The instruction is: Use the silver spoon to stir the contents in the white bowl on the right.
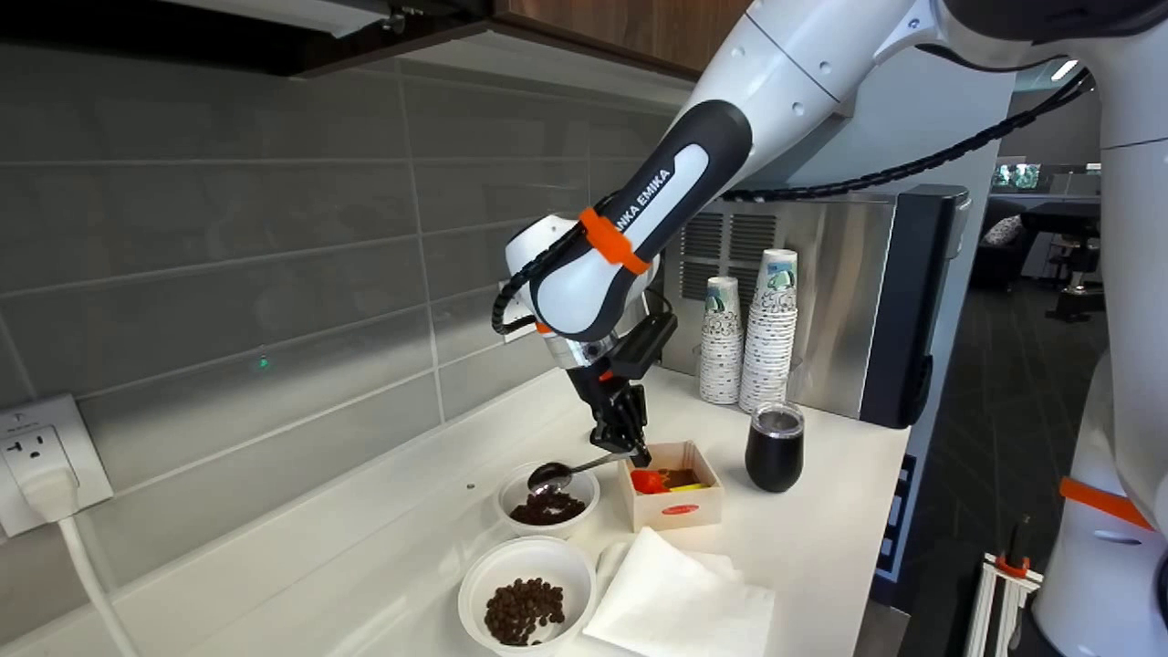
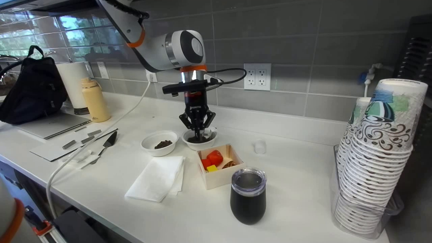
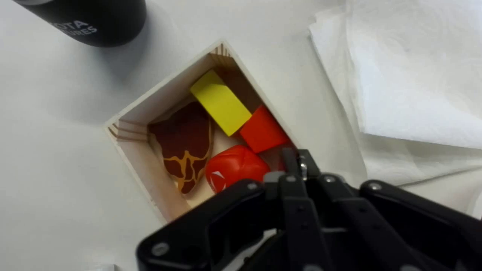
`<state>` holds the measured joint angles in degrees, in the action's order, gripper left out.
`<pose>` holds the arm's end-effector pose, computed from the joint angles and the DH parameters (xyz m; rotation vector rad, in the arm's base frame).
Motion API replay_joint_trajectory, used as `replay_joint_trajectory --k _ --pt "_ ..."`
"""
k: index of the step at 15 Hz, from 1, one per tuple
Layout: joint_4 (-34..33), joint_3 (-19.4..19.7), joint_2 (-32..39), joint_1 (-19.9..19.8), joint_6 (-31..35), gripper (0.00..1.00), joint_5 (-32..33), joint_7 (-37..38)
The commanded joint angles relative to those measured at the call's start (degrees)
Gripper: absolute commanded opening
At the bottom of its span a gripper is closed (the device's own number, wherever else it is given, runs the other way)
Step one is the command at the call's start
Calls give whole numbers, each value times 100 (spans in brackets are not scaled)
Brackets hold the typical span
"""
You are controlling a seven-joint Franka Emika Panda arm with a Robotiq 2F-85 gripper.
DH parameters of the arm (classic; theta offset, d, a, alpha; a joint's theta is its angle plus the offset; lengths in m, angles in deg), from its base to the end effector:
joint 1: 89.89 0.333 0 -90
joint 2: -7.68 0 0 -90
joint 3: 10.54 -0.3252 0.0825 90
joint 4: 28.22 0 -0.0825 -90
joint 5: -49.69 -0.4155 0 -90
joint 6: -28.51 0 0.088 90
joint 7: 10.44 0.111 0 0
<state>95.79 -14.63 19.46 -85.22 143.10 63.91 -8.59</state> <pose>0.5354 0.0668 0.2603 2.8505 0.3837 -0.5065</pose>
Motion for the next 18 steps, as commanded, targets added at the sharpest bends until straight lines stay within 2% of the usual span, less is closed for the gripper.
replay_joint_trajectory --k 1,4,10,18 --pt "81 58 -106 132 -17 1 520 338" --pt "72 20 -82 139 -270 1 542 232" --pt "-65 -80 5 82 -881 1 131 -311" --pt "-296 -105 136 -4 -1168 1 -800 -808"
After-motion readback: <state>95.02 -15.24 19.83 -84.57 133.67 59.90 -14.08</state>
